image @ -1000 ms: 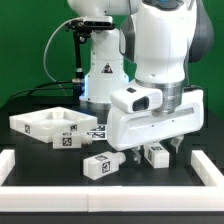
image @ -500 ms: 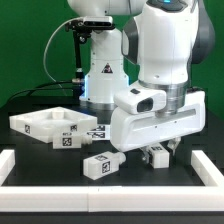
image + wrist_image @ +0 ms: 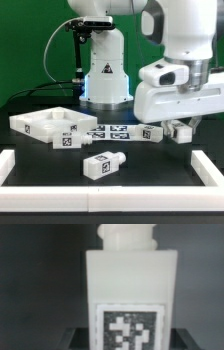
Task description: Assemble one leg
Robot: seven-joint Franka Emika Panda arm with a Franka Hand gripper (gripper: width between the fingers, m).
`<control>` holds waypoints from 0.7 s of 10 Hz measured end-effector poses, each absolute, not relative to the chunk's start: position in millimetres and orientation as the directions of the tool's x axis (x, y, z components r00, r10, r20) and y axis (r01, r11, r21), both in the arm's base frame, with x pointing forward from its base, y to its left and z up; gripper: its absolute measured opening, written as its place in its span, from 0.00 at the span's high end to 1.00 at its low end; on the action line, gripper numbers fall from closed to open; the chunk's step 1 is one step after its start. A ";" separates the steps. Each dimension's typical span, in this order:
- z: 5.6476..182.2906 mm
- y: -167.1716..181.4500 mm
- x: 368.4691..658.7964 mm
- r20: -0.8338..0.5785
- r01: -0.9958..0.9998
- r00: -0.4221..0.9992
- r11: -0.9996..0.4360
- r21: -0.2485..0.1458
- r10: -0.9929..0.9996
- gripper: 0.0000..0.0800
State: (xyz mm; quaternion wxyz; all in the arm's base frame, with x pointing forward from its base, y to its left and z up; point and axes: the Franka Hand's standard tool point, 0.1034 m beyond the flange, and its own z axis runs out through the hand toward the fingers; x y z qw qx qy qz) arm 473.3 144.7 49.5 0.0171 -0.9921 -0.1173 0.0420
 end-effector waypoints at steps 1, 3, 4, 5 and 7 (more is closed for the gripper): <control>50.5 154.1 470.9 -0.078 0.210 0.974 -0.977 -0.040 0.212 0.65; 48.8 150.5 471.2 -0.080 0.234 0.968 -0.971 -0.041 0.236 0.64; 47.6 152.4 469.6 -0.082 0.237 0.967 -0.971 -0.042 0.240 0.64; 39.8 161.9 461.1 -0.073 0.200 0.976 -0.979 -0.043 0.203 0.64; 30.6 174.1 443.3 -0.094 0.198 0.975 -0.979 -0.041 0.201 0.64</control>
Offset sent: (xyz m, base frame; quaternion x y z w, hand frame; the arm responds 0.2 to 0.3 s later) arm 0.0000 0.0000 0.0000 0.0000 0.0000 0.0000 1.0000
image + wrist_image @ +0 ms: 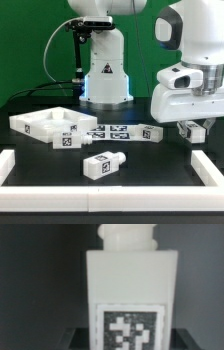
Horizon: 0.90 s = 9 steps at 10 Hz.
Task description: Assemble one leg
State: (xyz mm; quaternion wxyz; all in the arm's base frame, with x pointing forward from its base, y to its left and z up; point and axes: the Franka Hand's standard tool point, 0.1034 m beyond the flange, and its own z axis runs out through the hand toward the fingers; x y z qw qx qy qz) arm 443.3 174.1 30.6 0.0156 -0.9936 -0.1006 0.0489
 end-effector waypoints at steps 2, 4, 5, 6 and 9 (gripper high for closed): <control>21.0 180.5 436.5 -0.100 0.172 0.979 -0.984 -0.041 0.175 0.64; 17.2 180.5 436.5 -0.091 0.173 0.980 -0.984 -0.043 0.176 0.64; 17.0 180.5 436.4 -0.092 0.173 0.980 -0.984 -0.043 0.176 0.64; 16.9 180.5 436.3 -0.092 0.173 0.980 -0.984 -0.043 0.176 0.43; 47.8 161.7 445.4 -0.153 0.076 0.985 -0.996 -0.039 0.081 0.22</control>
Offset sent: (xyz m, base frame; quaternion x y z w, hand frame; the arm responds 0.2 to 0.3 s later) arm 0.0000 0.0000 0.0000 0.0000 0.0000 0.0000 1.0000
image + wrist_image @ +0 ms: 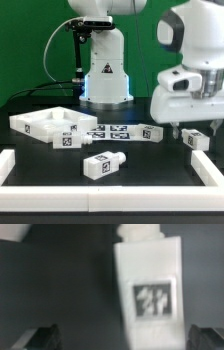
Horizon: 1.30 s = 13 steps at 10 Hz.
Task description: Assemble one leg
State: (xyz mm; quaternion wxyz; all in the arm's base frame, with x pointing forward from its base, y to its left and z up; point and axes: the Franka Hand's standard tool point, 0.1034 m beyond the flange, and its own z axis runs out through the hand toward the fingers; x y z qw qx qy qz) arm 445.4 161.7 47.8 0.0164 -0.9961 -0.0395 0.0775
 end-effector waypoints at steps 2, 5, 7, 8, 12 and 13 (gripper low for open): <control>90.7 123.2 466.9 -0.146 -0.058 0.988 -0.995 -0.079 -0.046 0.19; 97.6 118.1 476.6 -0.130 -0.092 0.988 -0.992 -0.092 -0.079 0.19; 96.6 112.2 478.1 -0.130 -0.091 0.988 -0.991 -0.097 -0.078 0.19; 91.8 88.2 483.2 -0.138 -0.117 0.985 -0.988 -0.105 -0.102 0.19; 63.1 6.1 501.6 -0.176 -0.188 0.970 -0.977 -0.098 -0.169 0.19; 63.1 5.6 501.6 -0.175 -0.190 0.970 -0.977 -0.099 -0.171 0.19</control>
Offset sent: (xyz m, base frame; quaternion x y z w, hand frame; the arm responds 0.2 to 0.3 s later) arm 0.0000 0.0000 0.0000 0.0000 0.0000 0.0000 1.0000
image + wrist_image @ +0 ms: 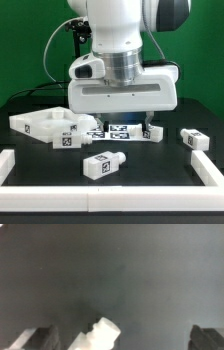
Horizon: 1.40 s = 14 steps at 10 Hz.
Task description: Assemble one leg
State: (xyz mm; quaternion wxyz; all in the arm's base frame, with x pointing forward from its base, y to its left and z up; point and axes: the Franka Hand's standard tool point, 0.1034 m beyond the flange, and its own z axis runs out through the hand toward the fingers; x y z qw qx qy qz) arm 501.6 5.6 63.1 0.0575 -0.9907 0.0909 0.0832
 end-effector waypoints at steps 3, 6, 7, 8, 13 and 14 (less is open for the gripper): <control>57.1 -24.9 513.6 -0.188 -0.131 0.976 -0.985 -0.108 -0.109 0.19; 52.3 -59.9 552.8 -0.209 -0.135 0.972 -0.985 -0.109 -0.110 0.19; 53.0 -58.3 552.1 -0.210 -0.133 0.972 -0.985 -0.109 -0.108 0.19; 52.6 -58.1 552.3 -0.210 -0.132 0.972 -0.985 -0.109 -0.107 0.19; 9.5 -49.8 537.9 -0.225 -0.320 0.927 -0.946 -0.059 -0.300 0.19; 6.8 -50.7 539.9 -0.186 -0.300 0.940 -0.952 -0.057 -0.285 0.19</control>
Offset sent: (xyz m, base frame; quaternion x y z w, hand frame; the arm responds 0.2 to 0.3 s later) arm 0.0755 -0.0908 0.0014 0.0332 -0.0384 -0.0687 0.9963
